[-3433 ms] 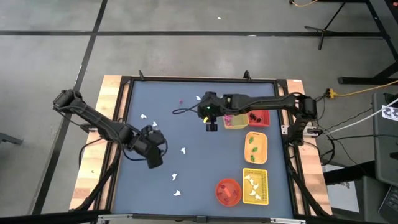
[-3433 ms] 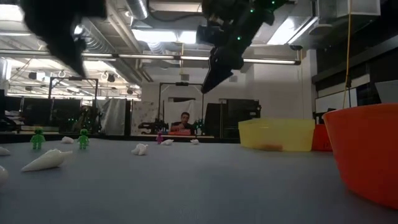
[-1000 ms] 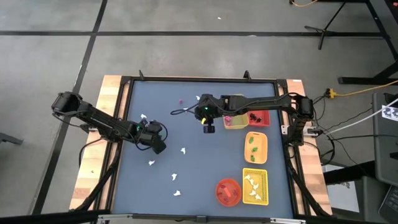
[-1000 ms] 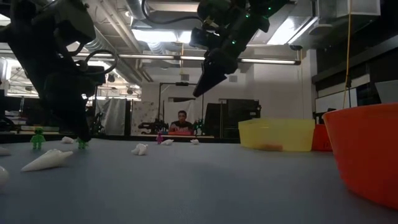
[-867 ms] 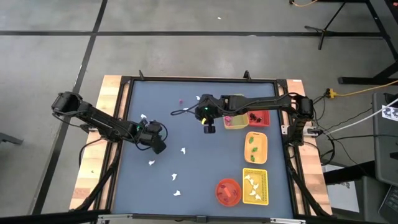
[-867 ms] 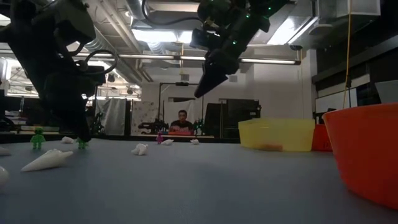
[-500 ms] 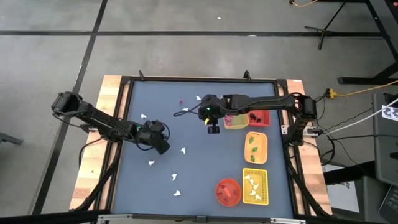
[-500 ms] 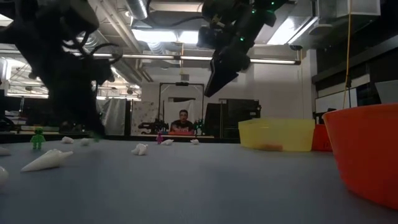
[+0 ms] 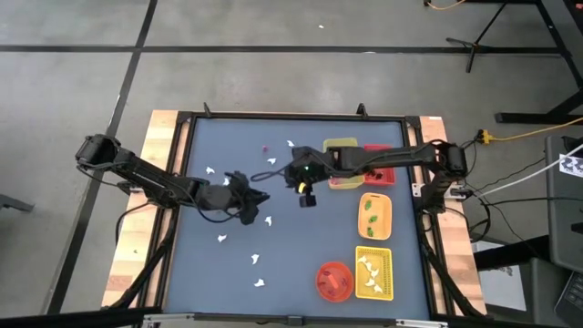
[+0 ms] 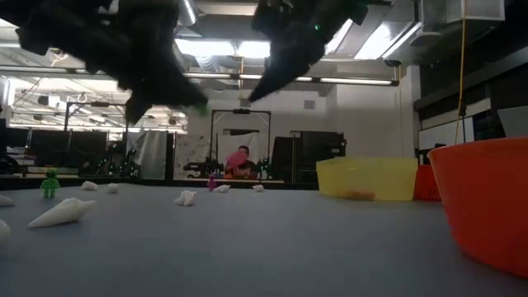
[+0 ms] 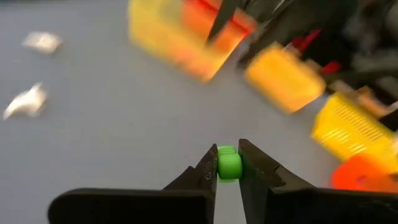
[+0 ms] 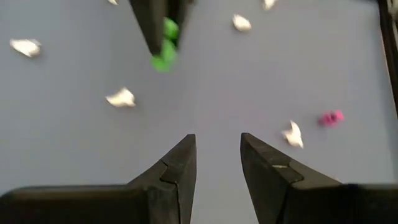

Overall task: Sort Halloween decoration
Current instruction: Put the green skeleton toy into the middle yellow bin

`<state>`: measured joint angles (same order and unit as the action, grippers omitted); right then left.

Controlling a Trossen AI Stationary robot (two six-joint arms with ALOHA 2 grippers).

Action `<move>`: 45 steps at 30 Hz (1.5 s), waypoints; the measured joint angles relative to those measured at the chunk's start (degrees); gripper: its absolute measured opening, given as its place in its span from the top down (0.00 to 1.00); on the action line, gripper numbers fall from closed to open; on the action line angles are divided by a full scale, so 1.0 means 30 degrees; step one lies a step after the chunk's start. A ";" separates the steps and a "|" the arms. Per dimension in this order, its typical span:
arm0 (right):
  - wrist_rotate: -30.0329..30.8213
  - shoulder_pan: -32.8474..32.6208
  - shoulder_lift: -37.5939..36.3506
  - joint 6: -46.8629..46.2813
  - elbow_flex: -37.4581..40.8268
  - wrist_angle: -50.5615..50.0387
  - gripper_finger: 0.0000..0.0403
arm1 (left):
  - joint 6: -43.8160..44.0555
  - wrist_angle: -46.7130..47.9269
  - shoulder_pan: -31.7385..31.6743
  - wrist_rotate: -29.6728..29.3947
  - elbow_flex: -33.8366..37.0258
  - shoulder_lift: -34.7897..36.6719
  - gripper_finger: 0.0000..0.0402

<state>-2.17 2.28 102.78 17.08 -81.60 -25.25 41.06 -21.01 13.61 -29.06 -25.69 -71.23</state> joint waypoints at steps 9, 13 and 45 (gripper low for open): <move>0.0987 -0.1725 0.0000 -0.0576 0.0000 0.2902 0.69 | -0.2894 -0.5402 0.0022 0.0133 -0.0007 -0.0003 0.94; 0.2039 -0.2015 0.0000 -0.1138 0.0000 0.3267 0.69 | -0.2887 -0.5699 0.0022 0.0197 -0.0007 -0.0001 0.94; 0.0356 -0.2003 0.0000 -0.2623 0.0021 0.4040 0.93 | -0.4941 -0.6318 0.0022 0.0755 -0.0007 0.0001 0.93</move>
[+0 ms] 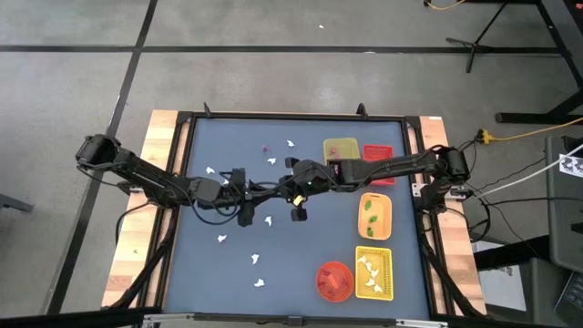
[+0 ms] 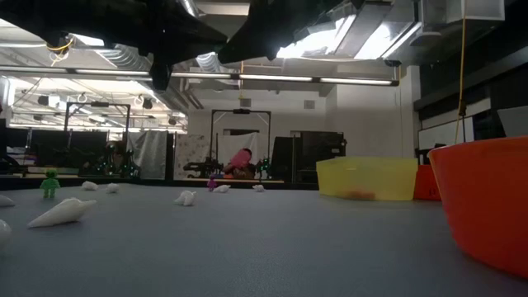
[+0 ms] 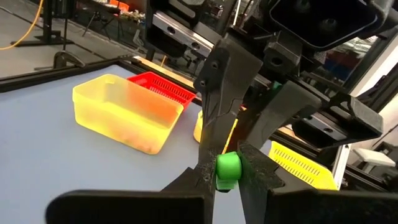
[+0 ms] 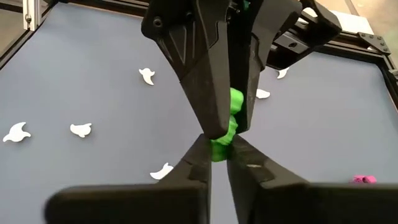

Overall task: Sort Halloween decoration
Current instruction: Put the green skeleton toy into the middle yellow bin

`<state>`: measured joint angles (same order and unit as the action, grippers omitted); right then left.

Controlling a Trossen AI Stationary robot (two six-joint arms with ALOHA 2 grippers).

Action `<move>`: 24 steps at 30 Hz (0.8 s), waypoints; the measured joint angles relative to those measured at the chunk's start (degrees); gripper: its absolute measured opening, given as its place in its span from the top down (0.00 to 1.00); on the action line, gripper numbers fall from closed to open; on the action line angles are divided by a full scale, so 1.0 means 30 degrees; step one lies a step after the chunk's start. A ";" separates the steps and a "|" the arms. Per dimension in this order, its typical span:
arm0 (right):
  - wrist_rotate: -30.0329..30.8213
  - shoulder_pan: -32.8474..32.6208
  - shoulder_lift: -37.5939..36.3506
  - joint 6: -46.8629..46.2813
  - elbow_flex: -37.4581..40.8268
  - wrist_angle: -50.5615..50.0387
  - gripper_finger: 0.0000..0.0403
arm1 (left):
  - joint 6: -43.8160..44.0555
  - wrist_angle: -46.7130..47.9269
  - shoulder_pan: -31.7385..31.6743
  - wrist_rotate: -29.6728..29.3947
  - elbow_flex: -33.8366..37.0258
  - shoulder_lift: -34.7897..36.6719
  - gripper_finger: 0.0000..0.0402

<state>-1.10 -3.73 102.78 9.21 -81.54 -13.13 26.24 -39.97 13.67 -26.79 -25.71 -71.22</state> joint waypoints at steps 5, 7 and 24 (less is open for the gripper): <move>0.0000 0.0000 0.0007 0.0004 0.0001 -0.0029 0.98 | 0.0000 0.0000 0.0007 0.0119 0.0000 0.0000 0.93; 0.0000 0.0000 0.0007 0.0005 0.0001 -0.0029 0.97 | 0.0000 0.0000 0.0007 0.0119 0.0000 0.0000 0.93; -0.0007 -0.0007 0.0022 -0.1100 0.0001 -0.5267 0.98 | 0.0022 0.0556 0.0000 0.1263 0.0000 0.0000 0.65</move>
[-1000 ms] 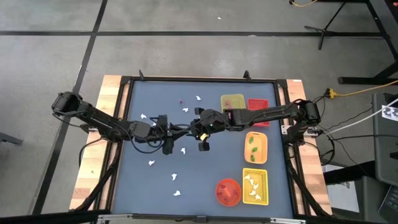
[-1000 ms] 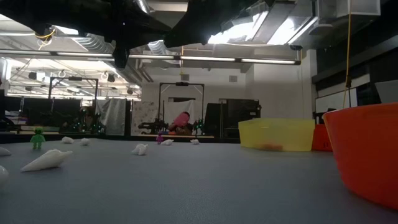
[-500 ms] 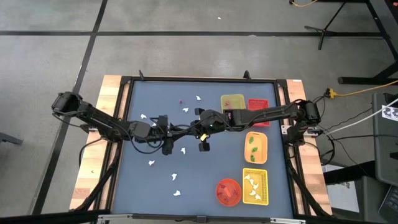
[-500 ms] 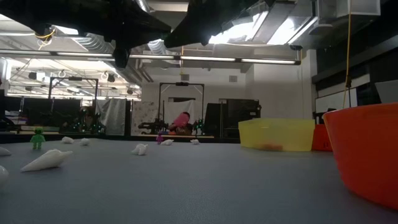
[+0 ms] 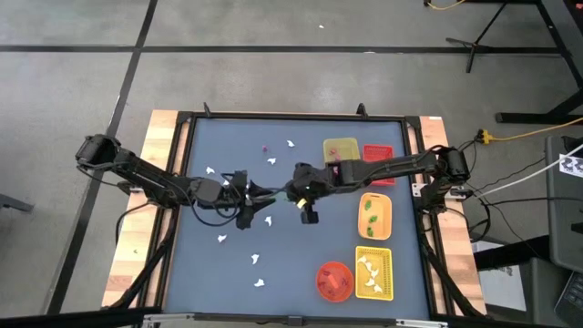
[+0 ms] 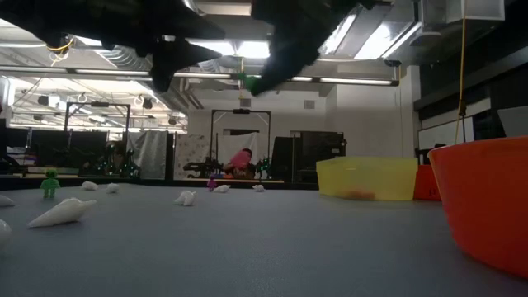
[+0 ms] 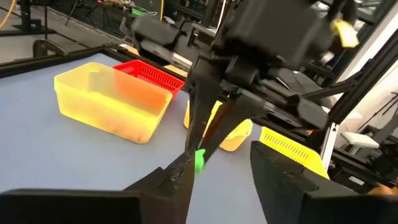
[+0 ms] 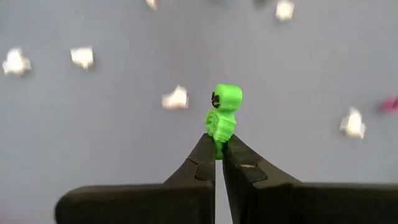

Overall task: Sort Halloween decoration
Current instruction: Put the green skeleton toy into the middle yellow bin

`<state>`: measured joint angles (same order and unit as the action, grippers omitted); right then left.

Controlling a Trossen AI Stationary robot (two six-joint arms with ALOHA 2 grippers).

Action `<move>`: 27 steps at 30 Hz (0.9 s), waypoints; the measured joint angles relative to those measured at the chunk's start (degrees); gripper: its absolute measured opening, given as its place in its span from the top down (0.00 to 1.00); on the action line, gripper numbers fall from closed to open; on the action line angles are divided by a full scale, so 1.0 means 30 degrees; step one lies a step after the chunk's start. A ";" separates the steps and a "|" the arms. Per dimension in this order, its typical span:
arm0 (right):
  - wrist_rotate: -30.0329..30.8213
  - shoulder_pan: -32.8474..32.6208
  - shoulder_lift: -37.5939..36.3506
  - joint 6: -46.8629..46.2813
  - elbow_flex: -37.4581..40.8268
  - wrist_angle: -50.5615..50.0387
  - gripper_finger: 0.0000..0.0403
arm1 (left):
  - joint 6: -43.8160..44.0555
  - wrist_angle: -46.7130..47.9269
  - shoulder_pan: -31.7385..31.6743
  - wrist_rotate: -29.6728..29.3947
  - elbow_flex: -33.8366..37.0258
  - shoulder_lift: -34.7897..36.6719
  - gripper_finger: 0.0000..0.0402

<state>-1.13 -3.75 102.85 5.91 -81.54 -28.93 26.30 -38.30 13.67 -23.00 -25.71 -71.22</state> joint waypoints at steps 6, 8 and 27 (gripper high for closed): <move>0.0000 -0.0015 0.0000 -0.1279 0.0000 -0.4958 0.99 | 0.0002 0.0118 0.0000 0.0000 0.0000 0.0000 0.65; 0.0000 -0.0015 0.0000 -0.1792 0.0000 -0.6296 0.99 | 0.0007 0.0121 0.0000 0.0000 0.0000 0.0000 0.65; -0.0670 -0.3327 0.0000 -0.2310 -0.0007 -1.4945 0.98 | 0.0015 0.0121 0.0000 -0.0007 0.0000 0.0000 0.65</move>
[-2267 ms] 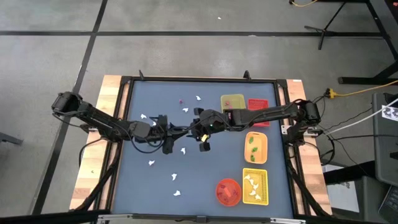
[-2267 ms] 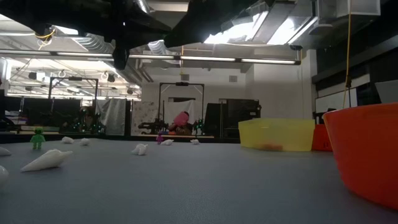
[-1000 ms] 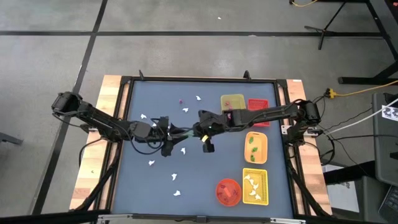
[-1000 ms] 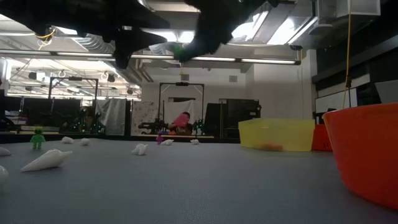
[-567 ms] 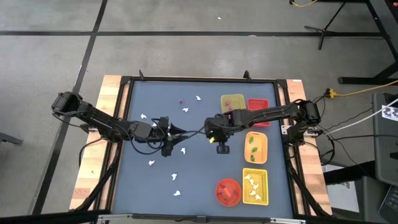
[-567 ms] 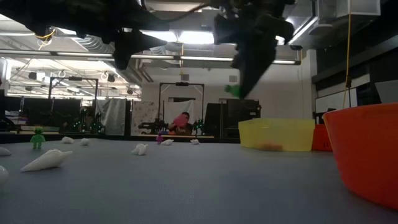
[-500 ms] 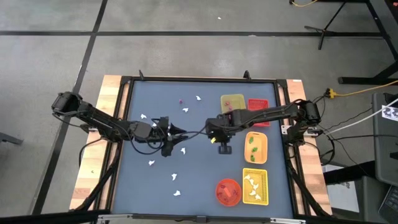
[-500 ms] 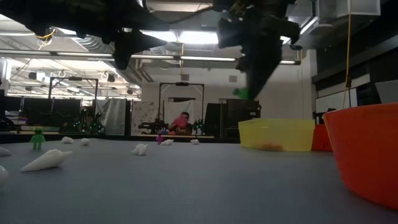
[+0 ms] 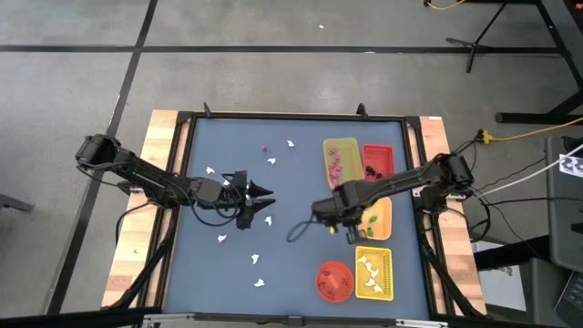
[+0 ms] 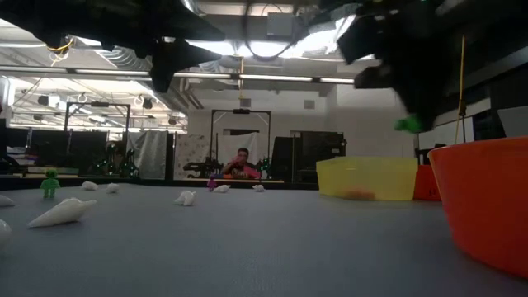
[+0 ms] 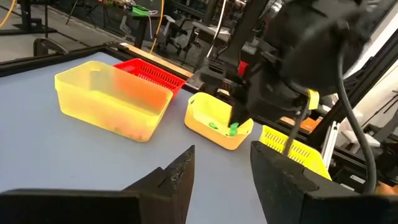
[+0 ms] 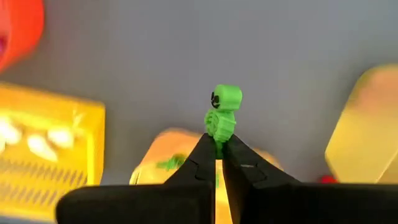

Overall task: Sort Halloween decoration
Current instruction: Put the green skeleton toy into the middle yellow bin

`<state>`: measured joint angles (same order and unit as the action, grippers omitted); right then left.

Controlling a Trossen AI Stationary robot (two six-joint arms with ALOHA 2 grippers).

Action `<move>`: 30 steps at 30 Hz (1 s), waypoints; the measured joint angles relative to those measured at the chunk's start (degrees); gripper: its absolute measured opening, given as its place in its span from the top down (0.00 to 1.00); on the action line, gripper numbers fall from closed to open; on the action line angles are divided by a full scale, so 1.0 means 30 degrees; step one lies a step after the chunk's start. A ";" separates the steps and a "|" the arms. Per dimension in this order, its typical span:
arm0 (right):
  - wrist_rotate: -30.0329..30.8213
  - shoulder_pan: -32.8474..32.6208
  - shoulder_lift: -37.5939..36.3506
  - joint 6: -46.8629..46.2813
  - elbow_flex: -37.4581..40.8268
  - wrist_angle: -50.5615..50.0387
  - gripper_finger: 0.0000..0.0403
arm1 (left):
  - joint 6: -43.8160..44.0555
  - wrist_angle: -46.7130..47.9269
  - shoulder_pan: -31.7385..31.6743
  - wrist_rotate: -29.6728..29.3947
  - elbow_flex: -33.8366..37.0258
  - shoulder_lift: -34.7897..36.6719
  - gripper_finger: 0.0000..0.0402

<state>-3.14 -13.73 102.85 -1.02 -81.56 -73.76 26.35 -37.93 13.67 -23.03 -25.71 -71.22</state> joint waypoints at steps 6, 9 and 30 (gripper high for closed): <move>0.0015 -0.1642 -0.0324 -0.0096 0.0739 -0.1268 0.97 | 0.0000 0.0000 0.0000 0.0000 0.0000 0.0000 0.65; 0.0007 -0.2207 -0.1064 -0.0890 0.2232 -0.1179 0.97 | 0.0000 0.0000 0.0000 0.0000 0.0000 0.0000 0.65; 0.0685 -0.2669 -0.2616 -0.3082 0.4903 -0.0958 0.95 | 0.0044 0.0968 0.0006 -0.0007 0.0000 -0.0007 0.65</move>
<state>-1.08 -21.74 95.00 -10.26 -66.85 -76.64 26.48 -35.03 13.69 -23.05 -25.71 -71.24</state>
